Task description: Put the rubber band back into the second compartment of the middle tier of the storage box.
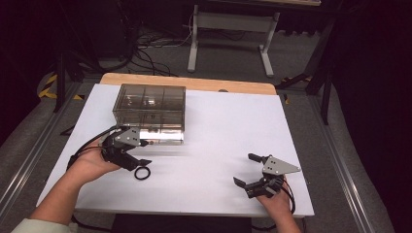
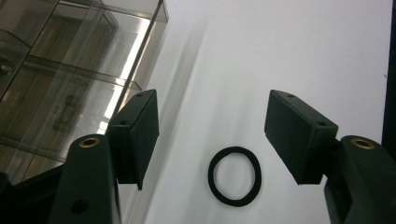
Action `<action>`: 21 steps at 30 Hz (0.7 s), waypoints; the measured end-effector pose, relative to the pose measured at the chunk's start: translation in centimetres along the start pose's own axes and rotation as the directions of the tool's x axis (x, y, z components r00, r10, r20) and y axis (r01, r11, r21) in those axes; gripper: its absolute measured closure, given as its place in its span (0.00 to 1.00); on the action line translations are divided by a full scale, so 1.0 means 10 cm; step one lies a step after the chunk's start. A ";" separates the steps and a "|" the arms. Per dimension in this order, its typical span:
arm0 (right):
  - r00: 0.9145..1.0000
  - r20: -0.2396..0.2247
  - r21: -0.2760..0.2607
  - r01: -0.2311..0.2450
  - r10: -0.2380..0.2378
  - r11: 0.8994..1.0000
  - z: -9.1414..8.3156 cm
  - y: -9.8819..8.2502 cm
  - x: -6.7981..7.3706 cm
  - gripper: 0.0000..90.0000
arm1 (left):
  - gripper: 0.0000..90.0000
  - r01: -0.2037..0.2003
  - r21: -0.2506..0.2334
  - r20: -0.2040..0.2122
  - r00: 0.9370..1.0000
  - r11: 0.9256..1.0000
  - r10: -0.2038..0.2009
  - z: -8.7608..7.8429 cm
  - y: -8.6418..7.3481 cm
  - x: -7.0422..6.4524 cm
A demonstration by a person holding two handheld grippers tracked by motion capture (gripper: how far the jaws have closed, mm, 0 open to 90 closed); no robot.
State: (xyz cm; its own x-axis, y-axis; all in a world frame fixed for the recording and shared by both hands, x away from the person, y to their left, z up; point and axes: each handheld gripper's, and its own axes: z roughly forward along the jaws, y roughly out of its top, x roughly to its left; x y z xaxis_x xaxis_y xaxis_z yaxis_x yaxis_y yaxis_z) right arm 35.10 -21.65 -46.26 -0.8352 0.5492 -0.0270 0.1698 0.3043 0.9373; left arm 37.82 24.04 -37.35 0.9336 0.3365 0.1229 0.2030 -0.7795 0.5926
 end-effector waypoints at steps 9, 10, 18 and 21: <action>1.000 -0.002 0.000 0.004 -0.004 1.000 0.00 0.00 0.00 0.00 | 0.40 -0.012 0.009 0.012 1.000 1.000 0.012 0.03 -0.03 -0.12; 1.000 -0.002 0.002 0.002 -0.002 1.000 0.00 0.00 0.00 0.00 | 0.40 -0.009 0.004 0.019 1.000 1.000 0.009 0.02 -0.03 -0.12; 1.000 -0.003 0.002 0.003 -0.003 1.000 0.00 0.00 0.00 0.00 | 0.40 0.002 0.019 0.032 0.999 1.000 -0.003 0.06 -0.07 -0.14; 1.000 -0.005 0.002 0.003 -0.003 1.000 0.00 0.00 0.00 0.00 | 0.40 0.000 0.029 0.037 0.999 1.000 -0.001 0.07 -0.08 -0.14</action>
State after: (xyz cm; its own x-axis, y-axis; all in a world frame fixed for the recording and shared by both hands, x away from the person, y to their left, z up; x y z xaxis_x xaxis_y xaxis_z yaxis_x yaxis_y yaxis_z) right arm 35.06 -21.64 -46.25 -0.8381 0.5448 -0.0281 0.1682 0.3071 0.9367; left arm 36.59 23.78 -38.54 0.9438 0.3172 0.0927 0.2112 -0.7947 0.5691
